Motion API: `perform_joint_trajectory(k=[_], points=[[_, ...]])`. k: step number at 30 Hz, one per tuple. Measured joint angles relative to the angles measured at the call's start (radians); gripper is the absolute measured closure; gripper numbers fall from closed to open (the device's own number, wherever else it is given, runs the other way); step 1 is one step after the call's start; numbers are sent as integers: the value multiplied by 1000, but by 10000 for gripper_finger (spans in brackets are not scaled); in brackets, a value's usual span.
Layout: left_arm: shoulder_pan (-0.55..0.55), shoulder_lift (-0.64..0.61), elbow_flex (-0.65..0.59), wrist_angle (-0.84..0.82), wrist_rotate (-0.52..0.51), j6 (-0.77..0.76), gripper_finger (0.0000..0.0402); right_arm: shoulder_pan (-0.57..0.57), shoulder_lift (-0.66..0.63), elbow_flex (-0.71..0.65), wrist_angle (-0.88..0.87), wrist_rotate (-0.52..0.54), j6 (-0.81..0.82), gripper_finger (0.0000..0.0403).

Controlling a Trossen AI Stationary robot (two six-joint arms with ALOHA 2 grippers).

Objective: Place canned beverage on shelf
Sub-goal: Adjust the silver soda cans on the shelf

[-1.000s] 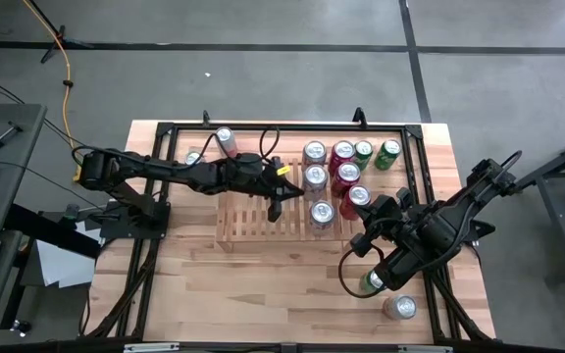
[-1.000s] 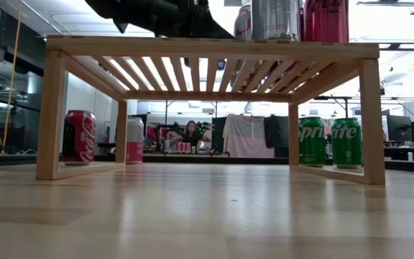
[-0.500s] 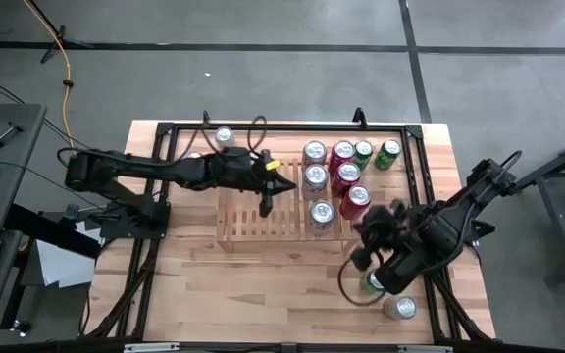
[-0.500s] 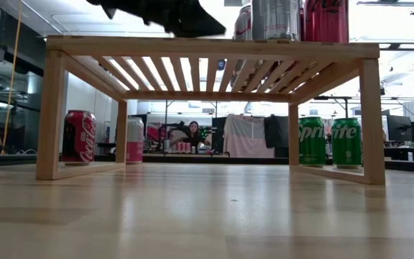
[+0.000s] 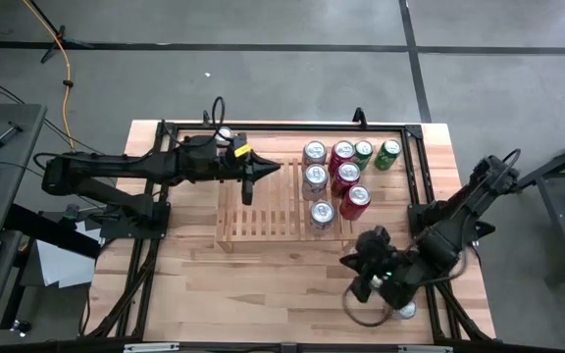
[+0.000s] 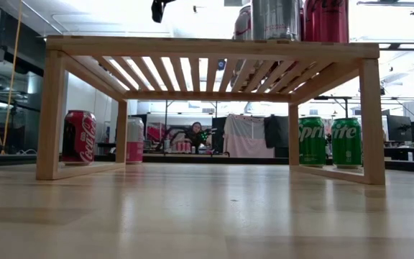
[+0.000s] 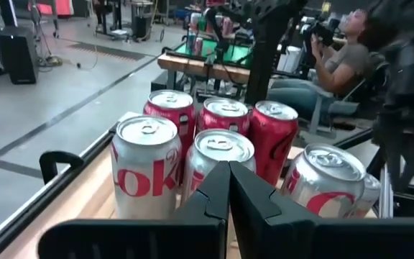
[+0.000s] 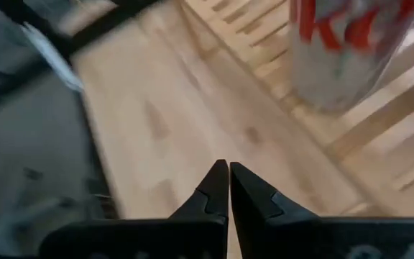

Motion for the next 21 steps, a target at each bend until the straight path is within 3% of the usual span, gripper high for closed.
perform_joint_trajectory(k=[5, 11, 21], points=[[0, -9, 0, 3, -4, -1, 401, 83, -149, -244, 320, 108, 50, 403], [0, -9, 0, 1, -7, -36, 401, 31, -213, -479, 732, 140, -151, 403], [0, -9, 0, -1, -44, -37, 401, -135, -188, -510, 805, 142, -357, 403]])
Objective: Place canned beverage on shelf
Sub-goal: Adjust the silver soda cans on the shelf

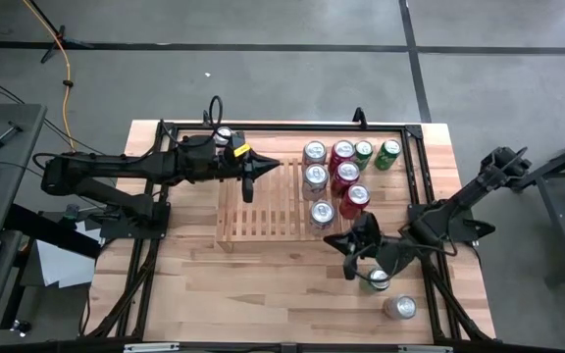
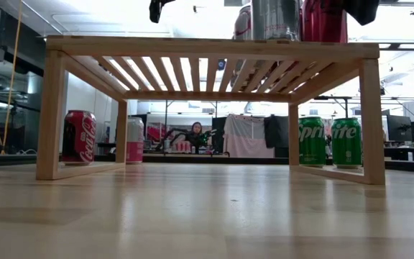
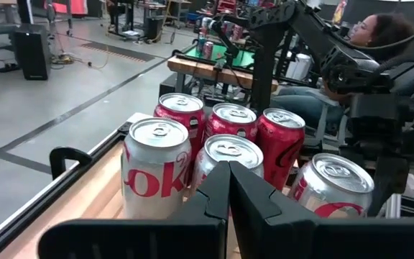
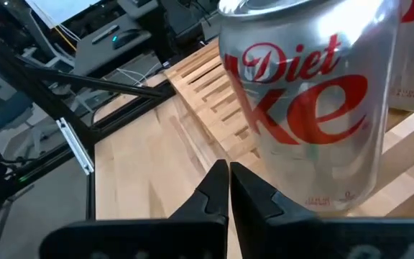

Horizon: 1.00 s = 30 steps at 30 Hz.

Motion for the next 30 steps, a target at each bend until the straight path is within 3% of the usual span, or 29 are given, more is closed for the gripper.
perform_joint_trajectory(k=[18, 23, 26, 30], points=[[0, 1, 0, -74, -47, 0, 401, -71, 0, 1, -2, -24, -3, 403], [0, 1, 0, -74, -47, 1, 401, -40, 0, 25, -15, -97, -7, 403], [0, 1, 0, -74, -47, 1, 401, -4, 0, 87, -110, -113, 3, 403], [0, 1, 0, -74, -47, 3, 401, 40, 57, 246, -387, -42, 88, 403]])
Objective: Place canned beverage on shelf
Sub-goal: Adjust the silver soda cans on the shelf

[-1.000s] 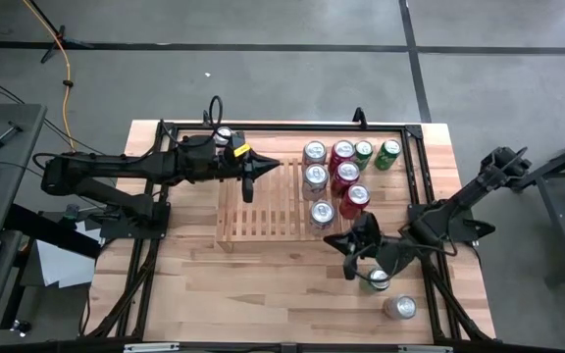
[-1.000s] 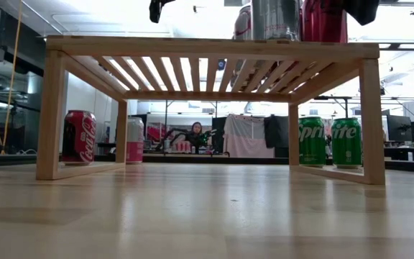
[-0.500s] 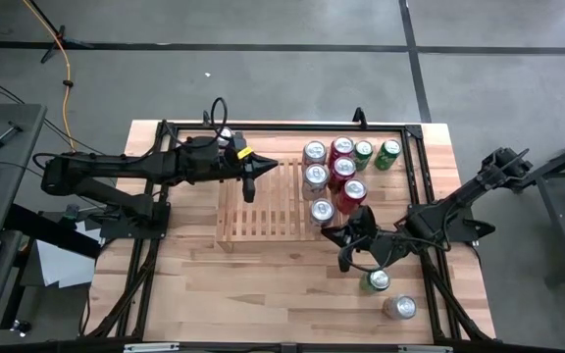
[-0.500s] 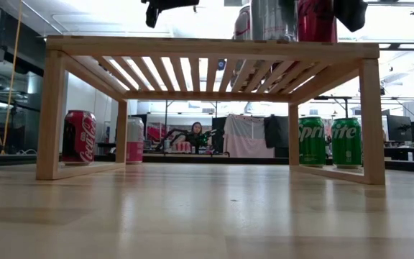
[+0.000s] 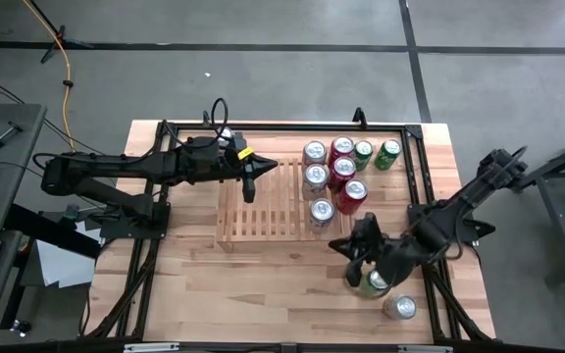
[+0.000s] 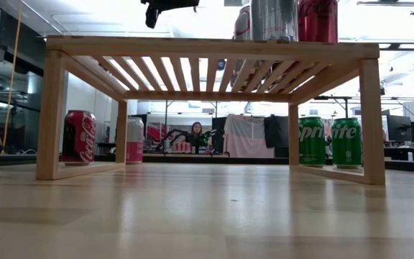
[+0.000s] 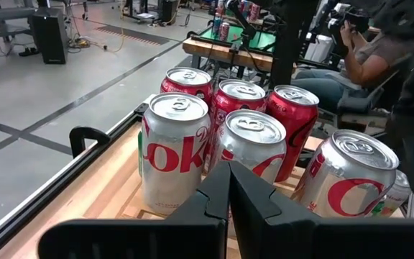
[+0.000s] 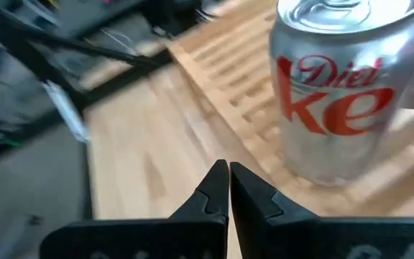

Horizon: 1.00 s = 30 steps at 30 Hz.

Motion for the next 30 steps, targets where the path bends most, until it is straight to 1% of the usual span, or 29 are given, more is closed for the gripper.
perform_joint_trajectory(k=[5, 7, 10, 13, 16, 30], points=[[0, 0, 0, 0, -1, 9, 401, 23, 176, 221, -330, 16, 124, 403], [0, 0, 0, 0, -3, 15, 401, 27, 248, 292, -449, 40, 189, 403], [0, 0, 0, 0, -15, 15, 401, 28, 326, 361, -562, 75, 267, 403], [0, 0, 0, 0, -18, 15, 401, 27, 367, 388, -588, 125, 326, 403], [0, 0, 0, 0, -18, 15, 401, 24, 389, 399, -583, 159, 351, 403], [0, 0, 0, 0, -18, 17, 401, -38, 395, 401, -578, 199, 350, 403]])
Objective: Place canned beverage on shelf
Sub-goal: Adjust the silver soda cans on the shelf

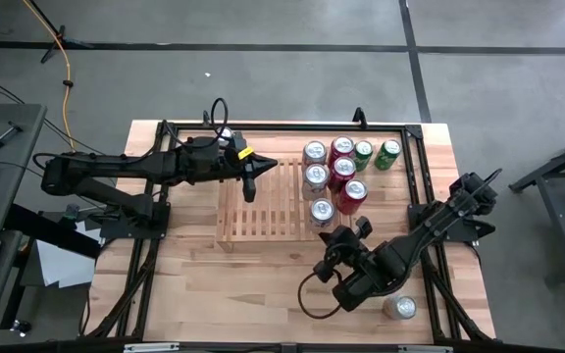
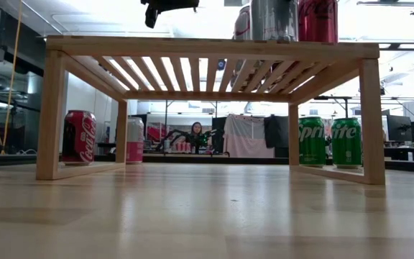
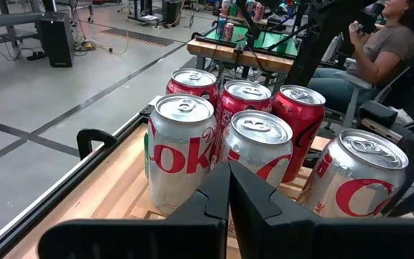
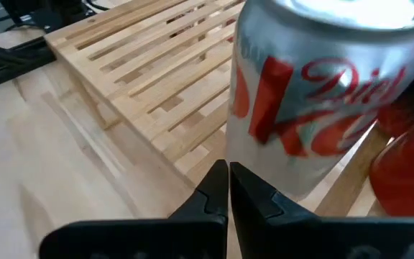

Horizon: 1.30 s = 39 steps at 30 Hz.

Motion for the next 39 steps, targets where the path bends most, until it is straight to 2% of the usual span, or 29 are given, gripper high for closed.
perform_joint_trajectory(k=[20, 39], points=[[0, 0, 0, 0, -4, -17, 401, -54, 0, 0, -2, 24, -94, 403], [0, 0, 0, 0, -4, -12, 401, -84, 0, 0, -6, 64, -94, 403]])
